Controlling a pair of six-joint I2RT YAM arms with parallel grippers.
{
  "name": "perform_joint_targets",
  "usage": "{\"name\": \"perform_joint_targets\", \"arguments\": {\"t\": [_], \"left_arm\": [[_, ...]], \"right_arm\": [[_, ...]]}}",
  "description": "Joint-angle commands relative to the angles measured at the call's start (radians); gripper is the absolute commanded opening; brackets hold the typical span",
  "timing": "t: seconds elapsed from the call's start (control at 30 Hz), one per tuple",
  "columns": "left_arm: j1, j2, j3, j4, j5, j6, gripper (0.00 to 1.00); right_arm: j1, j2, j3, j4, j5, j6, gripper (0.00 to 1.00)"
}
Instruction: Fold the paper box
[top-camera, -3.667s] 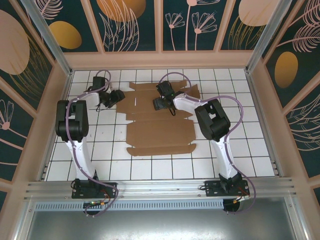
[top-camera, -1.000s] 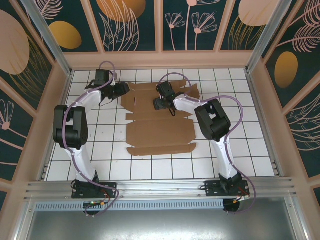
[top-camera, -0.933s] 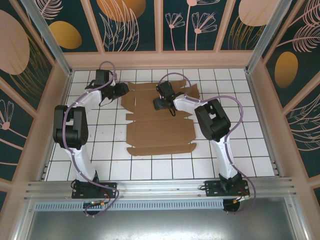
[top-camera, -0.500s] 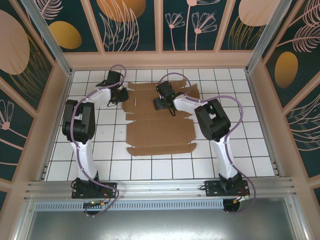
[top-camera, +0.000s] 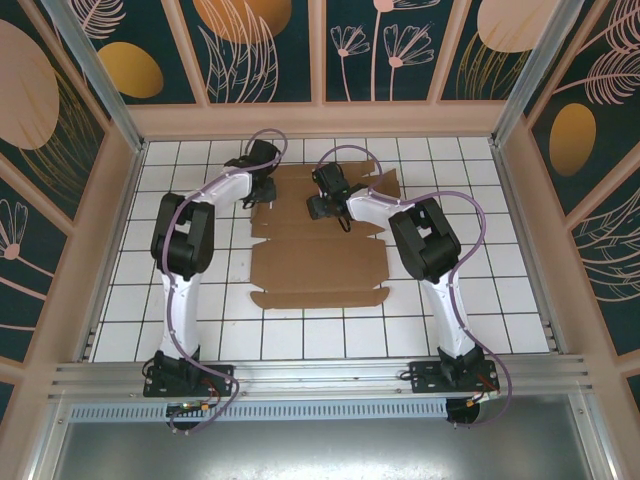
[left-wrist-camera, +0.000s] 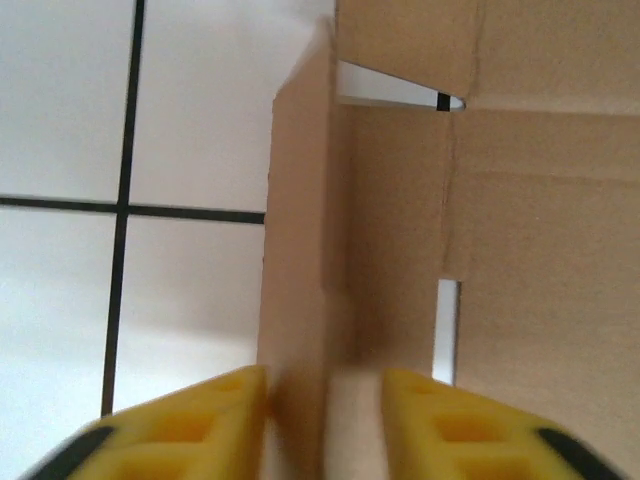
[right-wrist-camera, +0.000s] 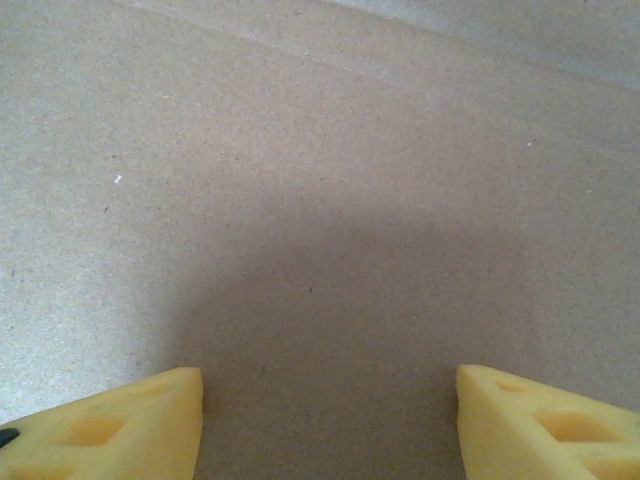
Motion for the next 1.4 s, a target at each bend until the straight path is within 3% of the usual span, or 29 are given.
{"name": "perform_joint_targets", "arguments": {"t": [0.0,0.1,0.3,0.57,0.67,0.87,1.17,1.37], "left_arm": [[0.029,-0.154,-0.085,0.027,0.091,-0.042,0.47],[0.077,-0.276,-0.215,0.096,0.189,-0.083,0.56],[0.09,-0.418,-0.371,0.141,0.235,-0.101,0.59],[0.12,-0.441,-0.563,0.264,0.401,-0.187,0.64],[0.122,-0.455,-0.599,0.302,0.448,-0.214,0.67],[0.125,-0.496,-0.596,0.284,0.44,-0.203,0.67],[0.123,-0.567,-0.635,0.257,0.451,-0.196,0.67],[0.124,-0.556,-0.664,0.249,0.532,-0.201,0.69]], "right_arm": [[-0.003,0.106,-0.077,-0.194,-0.027,-0.005,0.65],[-0.004,0.066,-0.086,-0.179,-0.022,-0.006,0.65],[0.0,-0.027,-0.058,-0.191,-0.027,0.01,0.67],[0.013,-0.118,-0.105,-0.184,-0.01,0.04,0.9],[0.013,-0.156,-0.15,-0.163,-0.037,0.063,0.92],[0.022,-0.229,-0.216,-0.121,-0.04,0.074,0.92],[0.04,-0.303,-0.191,-0.173,-0.034,0.065,0.92],[0.07,-0.305,-0.256,-0.153,-0.057,0.085,0.95]]}}
